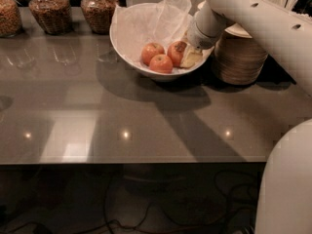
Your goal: Pick apple from white bowl
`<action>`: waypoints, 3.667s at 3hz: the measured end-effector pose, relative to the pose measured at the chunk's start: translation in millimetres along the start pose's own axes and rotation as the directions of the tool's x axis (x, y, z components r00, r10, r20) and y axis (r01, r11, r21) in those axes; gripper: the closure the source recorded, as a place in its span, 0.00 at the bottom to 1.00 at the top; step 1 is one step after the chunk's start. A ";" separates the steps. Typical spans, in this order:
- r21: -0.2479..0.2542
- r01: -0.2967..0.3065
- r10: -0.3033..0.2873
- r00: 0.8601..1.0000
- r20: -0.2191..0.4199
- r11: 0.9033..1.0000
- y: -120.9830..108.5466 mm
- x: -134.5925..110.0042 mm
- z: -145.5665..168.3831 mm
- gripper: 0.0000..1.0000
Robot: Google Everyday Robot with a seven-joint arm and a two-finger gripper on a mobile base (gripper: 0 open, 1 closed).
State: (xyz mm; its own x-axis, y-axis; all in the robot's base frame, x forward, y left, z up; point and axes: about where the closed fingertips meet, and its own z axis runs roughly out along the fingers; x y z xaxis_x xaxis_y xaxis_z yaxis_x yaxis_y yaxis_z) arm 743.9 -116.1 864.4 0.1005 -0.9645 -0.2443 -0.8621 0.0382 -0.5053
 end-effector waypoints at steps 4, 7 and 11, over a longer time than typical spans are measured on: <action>0.082 -0.048 0.046 0.999 0.028 0.996 -17.3 0.8 -50.6 1.00; 0.133 -0.151 0.119 0.969 0.218 0.980 -32.9 -11.5 -77.1 1.00; 0.125 -0.080 0.047 0.969 0.244 0.989 -30.6 -28.0 -65.9 0.34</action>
Offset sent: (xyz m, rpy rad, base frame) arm -0.0126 -0.0173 0.0480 0.0298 -0.0589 -0.0516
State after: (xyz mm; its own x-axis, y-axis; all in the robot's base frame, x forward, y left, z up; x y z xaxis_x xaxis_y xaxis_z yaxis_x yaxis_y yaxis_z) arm 734.7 -107.5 941.2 0.1777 -0.8688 -0.4622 -0.7985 0.1472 -0.5837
